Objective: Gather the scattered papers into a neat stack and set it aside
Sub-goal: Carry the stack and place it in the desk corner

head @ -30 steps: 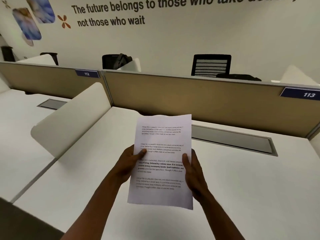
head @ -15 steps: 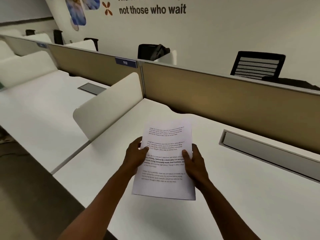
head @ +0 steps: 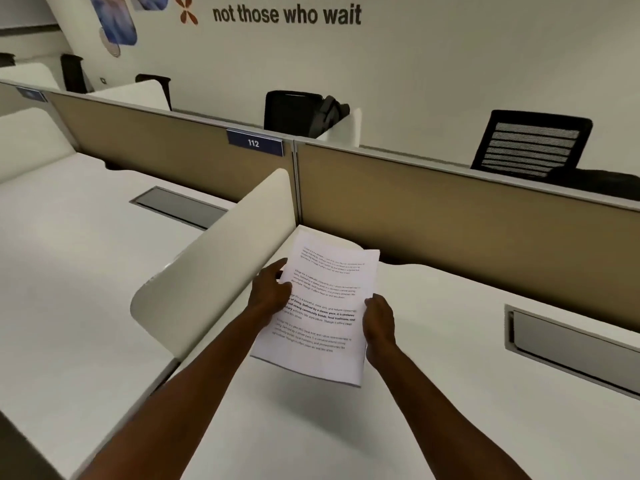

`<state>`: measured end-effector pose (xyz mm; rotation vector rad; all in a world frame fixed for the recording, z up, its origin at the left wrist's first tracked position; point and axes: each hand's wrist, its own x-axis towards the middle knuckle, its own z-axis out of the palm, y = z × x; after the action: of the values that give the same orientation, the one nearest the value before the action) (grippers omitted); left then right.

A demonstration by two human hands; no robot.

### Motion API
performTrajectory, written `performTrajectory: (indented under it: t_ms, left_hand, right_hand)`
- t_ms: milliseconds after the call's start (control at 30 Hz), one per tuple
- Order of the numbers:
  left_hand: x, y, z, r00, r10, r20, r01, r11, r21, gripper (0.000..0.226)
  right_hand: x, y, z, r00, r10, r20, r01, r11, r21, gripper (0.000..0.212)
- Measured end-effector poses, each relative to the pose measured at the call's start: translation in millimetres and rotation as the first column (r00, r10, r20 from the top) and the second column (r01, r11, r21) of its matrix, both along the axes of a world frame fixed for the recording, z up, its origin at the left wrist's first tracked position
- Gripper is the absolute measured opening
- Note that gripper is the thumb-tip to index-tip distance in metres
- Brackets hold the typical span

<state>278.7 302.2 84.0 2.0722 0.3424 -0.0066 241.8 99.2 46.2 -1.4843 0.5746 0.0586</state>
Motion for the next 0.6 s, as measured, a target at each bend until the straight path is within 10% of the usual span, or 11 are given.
performTrajectory:
  t_ms: [600]
  left_hand:
    - [240.9, 62.5, -97.8, 0.953, -0.194, -0.232, 0.198, 0.980, -0.005, 0.071]
  right_hand:
    - [202.0, 88.5, -92.6, 0.975, -0.171, -0.142, 0.132, 0.960, -0.245, 0.033]
